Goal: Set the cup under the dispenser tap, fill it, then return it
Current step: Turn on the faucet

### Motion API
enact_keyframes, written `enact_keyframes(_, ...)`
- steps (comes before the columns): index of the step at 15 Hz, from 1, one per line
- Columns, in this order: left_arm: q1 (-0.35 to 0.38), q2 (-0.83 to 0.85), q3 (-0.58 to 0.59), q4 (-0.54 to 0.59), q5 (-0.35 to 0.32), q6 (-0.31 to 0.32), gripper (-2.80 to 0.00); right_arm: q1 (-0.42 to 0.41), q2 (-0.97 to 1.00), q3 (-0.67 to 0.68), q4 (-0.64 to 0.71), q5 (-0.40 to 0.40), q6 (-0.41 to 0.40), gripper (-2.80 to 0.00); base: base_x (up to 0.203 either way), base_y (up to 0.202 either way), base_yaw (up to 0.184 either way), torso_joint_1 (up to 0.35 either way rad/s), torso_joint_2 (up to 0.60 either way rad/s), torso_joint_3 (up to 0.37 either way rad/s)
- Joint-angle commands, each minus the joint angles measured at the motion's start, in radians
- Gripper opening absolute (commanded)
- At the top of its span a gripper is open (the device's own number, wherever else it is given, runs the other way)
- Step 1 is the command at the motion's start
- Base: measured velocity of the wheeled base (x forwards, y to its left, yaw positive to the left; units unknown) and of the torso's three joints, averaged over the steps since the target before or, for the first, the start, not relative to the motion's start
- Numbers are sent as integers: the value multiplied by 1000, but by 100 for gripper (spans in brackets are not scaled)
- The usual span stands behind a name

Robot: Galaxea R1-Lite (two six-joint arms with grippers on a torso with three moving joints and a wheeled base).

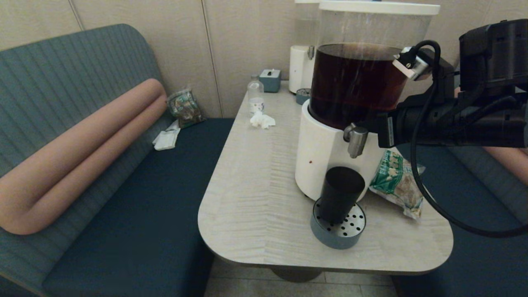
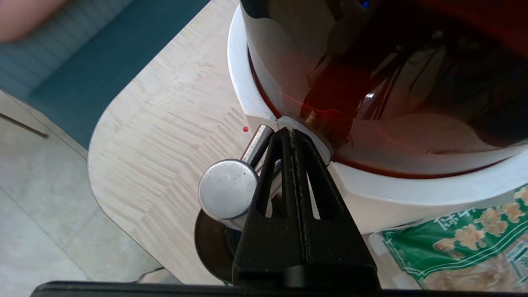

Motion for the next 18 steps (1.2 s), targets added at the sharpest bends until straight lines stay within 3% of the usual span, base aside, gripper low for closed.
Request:
enact_keyframes(1, 0, 1, 0, 0, 0, -1, -280, 1, 3, 1, 1, 2, -15, -280, 0, 0, 0, 0, 0, 0)
enact_keyframes(4, 0, 1, 0, 0, 0, -1, -280, 1, 3, 7, -13, 6, -43, -280, 0, 0, 0, 0, 0, 0)
enact_keyframes(18, 0, 1, 0, 0, 0, -1, -280, 6, -2, 40, -46, 29, -31, -280, 0, 0, 0, 0, 0, 0)
